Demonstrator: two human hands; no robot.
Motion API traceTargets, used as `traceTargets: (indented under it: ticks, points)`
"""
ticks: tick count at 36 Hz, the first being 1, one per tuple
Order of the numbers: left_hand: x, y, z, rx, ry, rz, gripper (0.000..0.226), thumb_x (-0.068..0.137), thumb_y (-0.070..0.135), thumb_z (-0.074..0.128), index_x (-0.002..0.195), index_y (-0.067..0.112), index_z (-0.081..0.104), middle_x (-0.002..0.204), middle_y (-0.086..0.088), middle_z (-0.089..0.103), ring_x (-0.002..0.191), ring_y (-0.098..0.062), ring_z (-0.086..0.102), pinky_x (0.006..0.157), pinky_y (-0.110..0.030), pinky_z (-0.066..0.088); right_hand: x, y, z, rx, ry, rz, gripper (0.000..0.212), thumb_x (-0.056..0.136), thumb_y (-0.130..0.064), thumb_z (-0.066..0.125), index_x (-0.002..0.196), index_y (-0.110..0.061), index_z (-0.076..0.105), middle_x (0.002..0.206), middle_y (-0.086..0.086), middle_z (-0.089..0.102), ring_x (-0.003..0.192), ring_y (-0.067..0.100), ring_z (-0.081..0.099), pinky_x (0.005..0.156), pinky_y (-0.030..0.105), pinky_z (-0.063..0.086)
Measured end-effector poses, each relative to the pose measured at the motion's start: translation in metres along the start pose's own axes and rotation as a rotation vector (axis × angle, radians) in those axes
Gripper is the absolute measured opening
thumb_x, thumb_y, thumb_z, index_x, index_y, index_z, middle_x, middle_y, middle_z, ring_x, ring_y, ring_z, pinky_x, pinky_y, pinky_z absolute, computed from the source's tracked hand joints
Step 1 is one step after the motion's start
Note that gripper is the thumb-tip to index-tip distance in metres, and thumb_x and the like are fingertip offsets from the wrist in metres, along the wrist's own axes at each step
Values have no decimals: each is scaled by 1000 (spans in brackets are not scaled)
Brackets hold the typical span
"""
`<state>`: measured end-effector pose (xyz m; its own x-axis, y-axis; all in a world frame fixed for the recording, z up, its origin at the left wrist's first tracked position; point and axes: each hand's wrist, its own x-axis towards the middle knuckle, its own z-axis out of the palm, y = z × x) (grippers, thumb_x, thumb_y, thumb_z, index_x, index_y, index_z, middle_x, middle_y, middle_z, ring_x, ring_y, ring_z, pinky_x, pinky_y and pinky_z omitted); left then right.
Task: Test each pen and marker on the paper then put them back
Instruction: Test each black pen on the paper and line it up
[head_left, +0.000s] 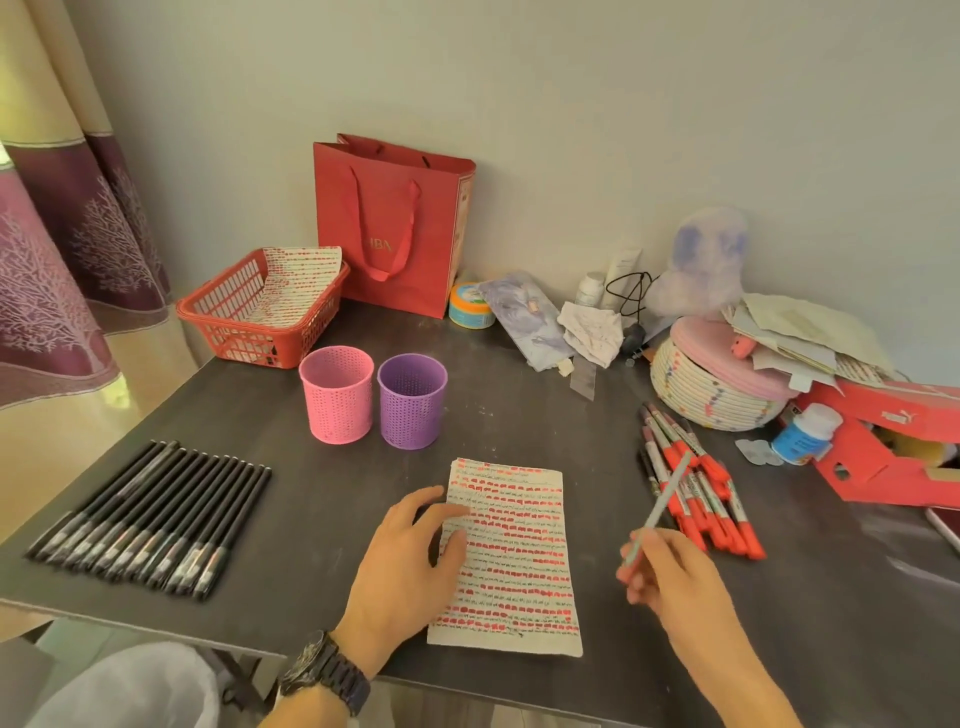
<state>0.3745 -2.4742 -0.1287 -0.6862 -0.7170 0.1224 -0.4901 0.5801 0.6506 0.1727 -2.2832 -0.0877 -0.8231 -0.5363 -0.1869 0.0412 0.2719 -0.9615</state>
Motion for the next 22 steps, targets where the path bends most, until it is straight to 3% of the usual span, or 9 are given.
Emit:
traceTargets:
  ticks: [6, 10, 13, 15, 18, 20, 22]
  points:
    - [-39, 21, -16, -119, 74, 65, 22, 99, 48, 48, 118, 45, 58, 129, 35, 48, 124, 4, 45, 100, -10, 39, -65, 5, 22, 442, -105, 61, 22, 99, -1, 50, 90, -1, 71, 78, 21, 72, 61, 22, 68, 55, 29, 58]
    - [-82, 40, -18, -263, -10, 146, 23, 95, 58, 48, 113, 48, 59, 112, 32, 60, 103, 0, 62, 81, -6, 43, -104, 12, 38, 402, -252, 1, 13, 73, -6, 76, 85, -11, 77, 96, 21, 75, 78, 29, 75, 68, 32, 60]
    - [-100, 47, -16, -270, -176, 208, 20, 96, 60, 46, 104, 44, 57, 96, 26, 62, 84, 0, 61, 70, -9, 42, -119, 19, 46, 326, -352, -37, 32, 69, -25, 89, 96, -11, 77, 98, 22, 75, 89, 36, 74, 77, 37, 60]
    - [-105, 46, -15, -243, -246, 216, 29, 98, 62, 40, 94, 38, 55, 84, 20, 59, 74, -2, 55, 64, -13, 38, -122, 18, 48, 270, -378, -38, 42, 67, -41, 85, 99, -15, 78, 92, 15, 76, 82, 24, 72, 71, 30, 57]
    - [-110, 42, -16, -243, -301, 168, 29, 98, 58, 40, 97, 34, 57, 86, 20, 58, 78, -7, 56, 67, -20, 43, -122, 19, 49, 299, -384, -18, 53, 70, -57, 81, 98, -12, 79, 76, 6, 67, 64, 17, 57, 62, 28, 51]
    - [-113, 42, -15, -221, -316, 148, 26, 99, 56, 38, 101, 36, 54, 91, 19, 56, 83, -10, 56, 70, -24, 45, -125, 19, 50, 263, -364, -47, 44, 79, -54, 74, 96, -14, 79, 71, 5, 62, 60, 17, 54, 58, 28, 49]
    - [-115, 45, -14, -200, -308, 128, 33, 97, 61, 33, 92, 34, 50, 85, 14, 55, 80, -12, 55, 69, -30, 46, -128, 18, 53, 215, -354, -92, 30, 86, -47, 69, 92, -19, 78, 70, 6, 65, 60, 17, 55, 58, 27, 49]
